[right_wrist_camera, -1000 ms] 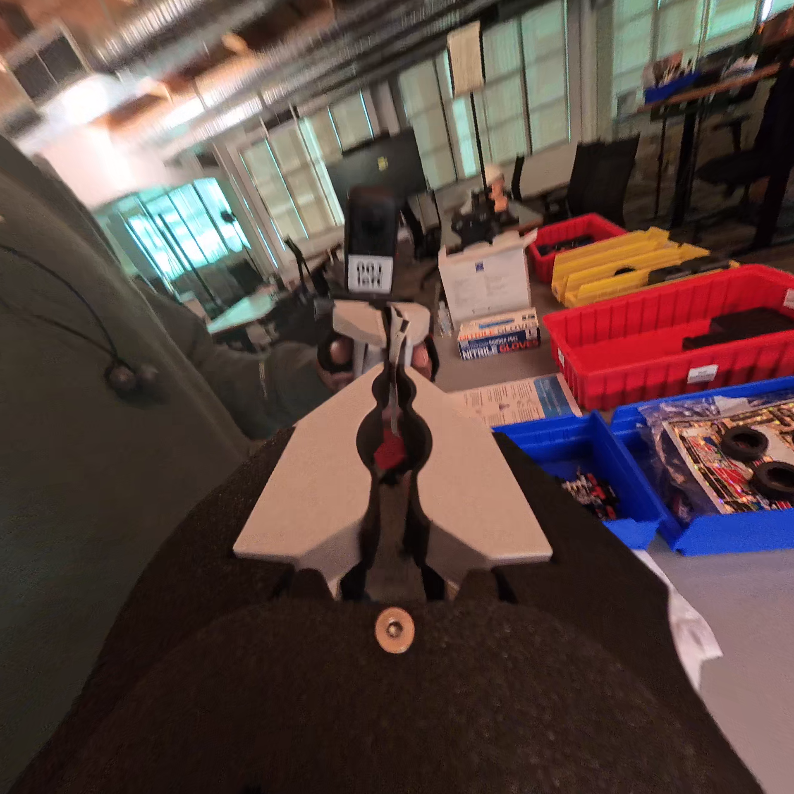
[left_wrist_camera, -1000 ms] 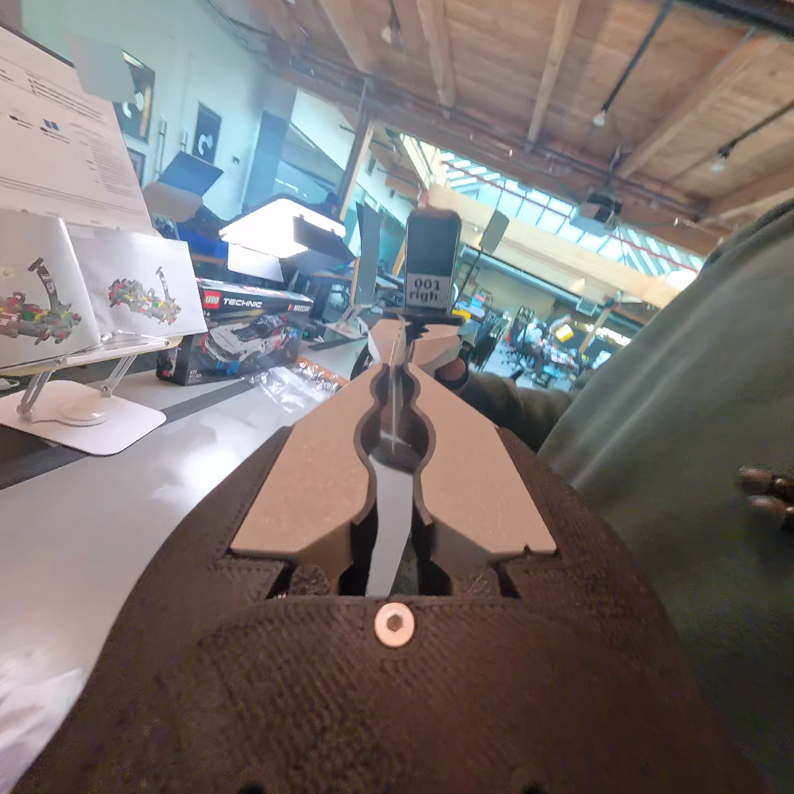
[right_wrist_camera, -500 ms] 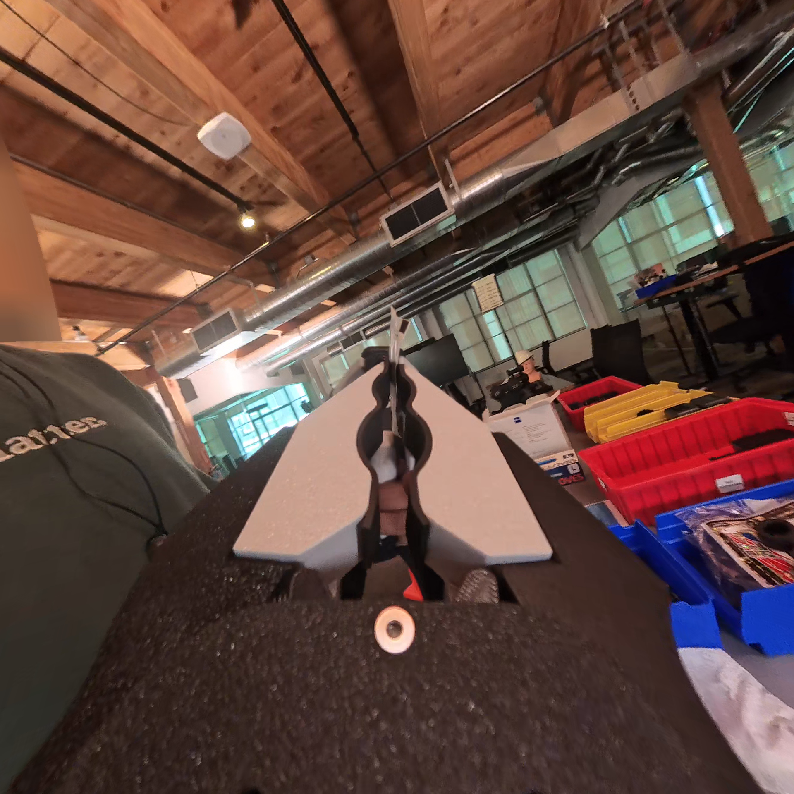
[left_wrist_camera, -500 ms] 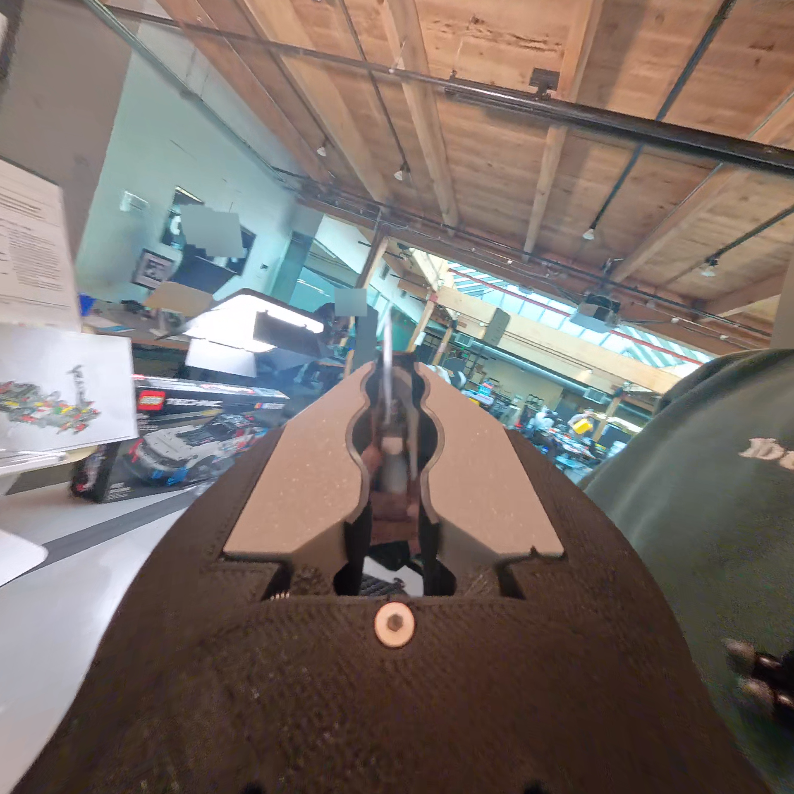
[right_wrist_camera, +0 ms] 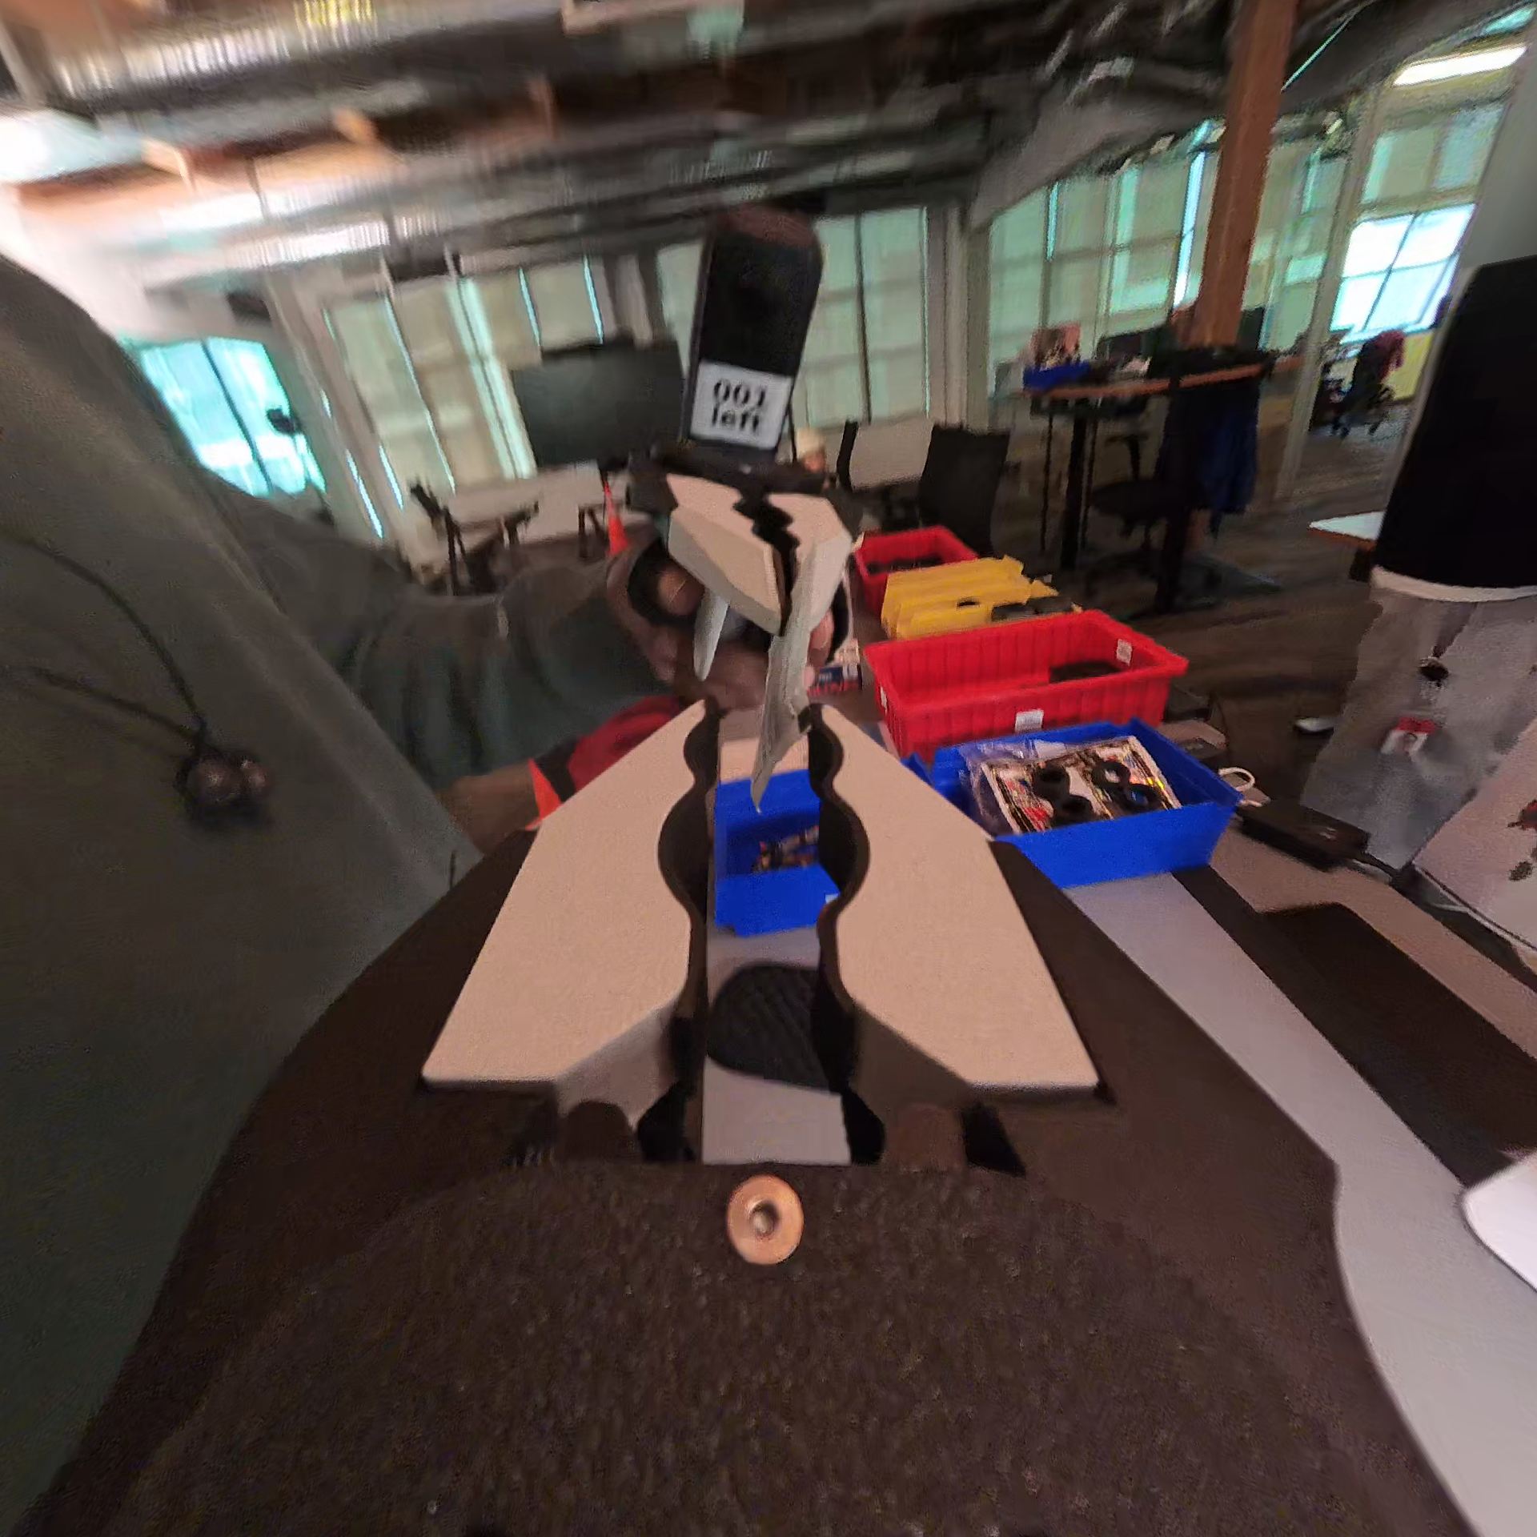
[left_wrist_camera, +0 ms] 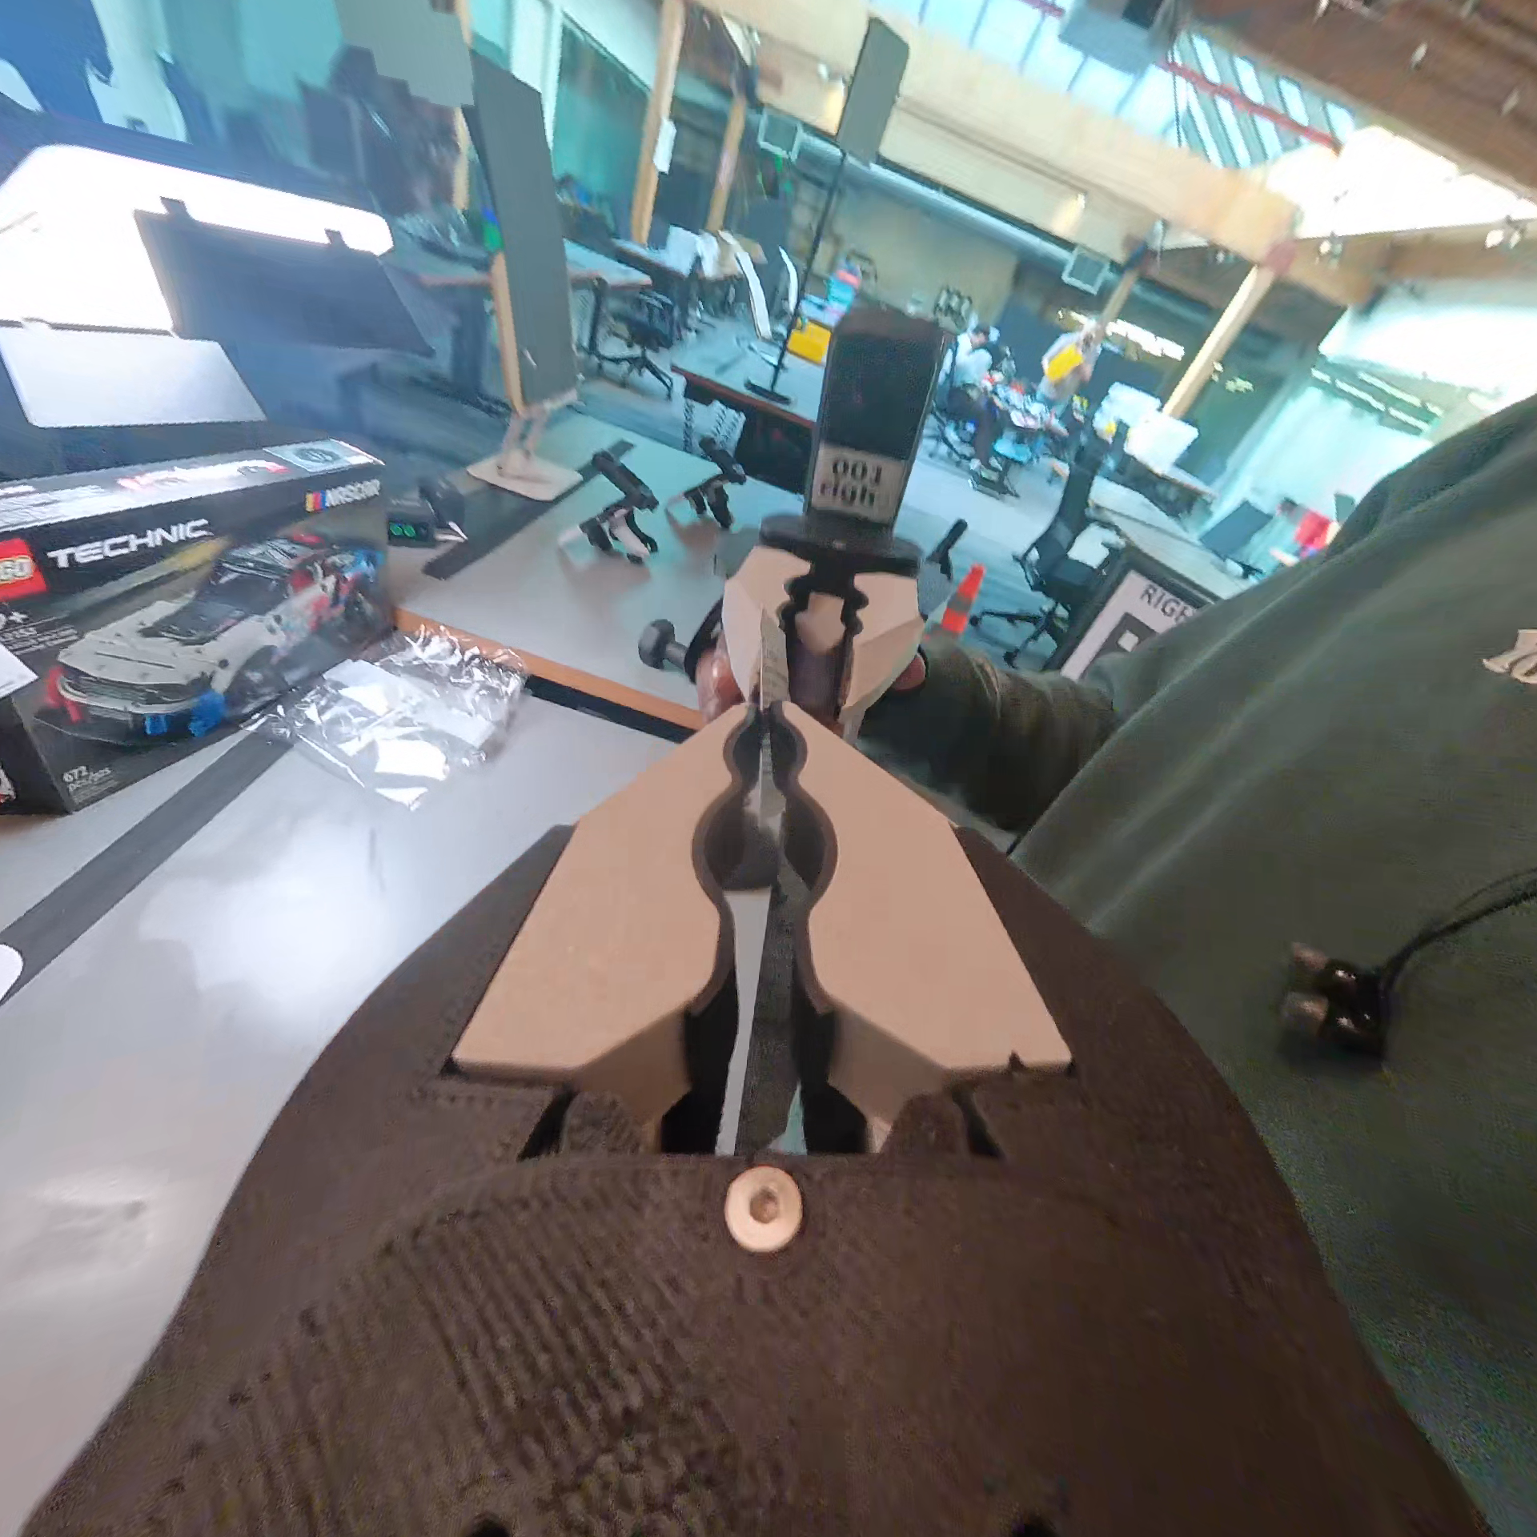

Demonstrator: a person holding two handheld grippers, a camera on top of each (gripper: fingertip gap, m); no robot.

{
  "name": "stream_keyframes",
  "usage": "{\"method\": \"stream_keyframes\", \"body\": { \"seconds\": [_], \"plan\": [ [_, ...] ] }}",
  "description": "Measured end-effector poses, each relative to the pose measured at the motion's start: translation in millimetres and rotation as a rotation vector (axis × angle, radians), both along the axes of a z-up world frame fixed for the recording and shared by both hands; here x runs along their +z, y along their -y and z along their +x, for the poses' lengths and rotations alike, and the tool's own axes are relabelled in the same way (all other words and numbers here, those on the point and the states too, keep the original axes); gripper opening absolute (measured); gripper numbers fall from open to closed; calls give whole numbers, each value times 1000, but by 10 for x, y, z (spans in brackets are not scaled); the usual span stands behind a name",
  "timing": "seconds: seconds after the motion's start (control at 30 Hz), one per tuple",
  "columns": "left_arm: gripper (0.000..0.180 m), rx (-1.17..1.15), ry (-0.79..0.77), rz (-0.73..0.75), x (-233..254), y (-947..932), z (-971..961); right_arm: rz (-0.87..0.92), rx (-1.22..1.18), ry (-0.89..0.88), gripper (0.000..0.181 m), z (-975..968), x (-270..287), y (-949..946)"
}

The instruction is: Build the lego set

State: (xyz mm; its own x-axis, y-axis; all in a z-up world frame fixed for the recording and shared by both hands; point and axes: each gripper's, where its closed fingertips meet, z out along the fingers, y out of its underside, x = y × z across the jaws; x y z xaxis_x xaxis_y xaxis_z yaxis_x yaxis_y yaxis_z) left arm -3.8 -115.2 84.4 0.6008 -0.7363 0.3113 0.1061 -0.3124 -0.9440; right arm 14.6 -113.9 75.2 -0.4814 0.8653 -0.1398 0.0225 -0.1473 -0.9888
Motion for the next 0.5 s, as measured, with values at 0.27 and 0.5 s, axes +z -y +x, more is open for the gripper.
{"method": "stream_keyframes", "body": {
  "seconds": [0.27,0.5],
  "plan": [
    [0,-50,-103,-12,31,88,-101,165,75,23,0,-310,50,114],
    [0,103,34,115,255,138,-294,-115,101,-166,1,-582,262,252]
  ]
}}
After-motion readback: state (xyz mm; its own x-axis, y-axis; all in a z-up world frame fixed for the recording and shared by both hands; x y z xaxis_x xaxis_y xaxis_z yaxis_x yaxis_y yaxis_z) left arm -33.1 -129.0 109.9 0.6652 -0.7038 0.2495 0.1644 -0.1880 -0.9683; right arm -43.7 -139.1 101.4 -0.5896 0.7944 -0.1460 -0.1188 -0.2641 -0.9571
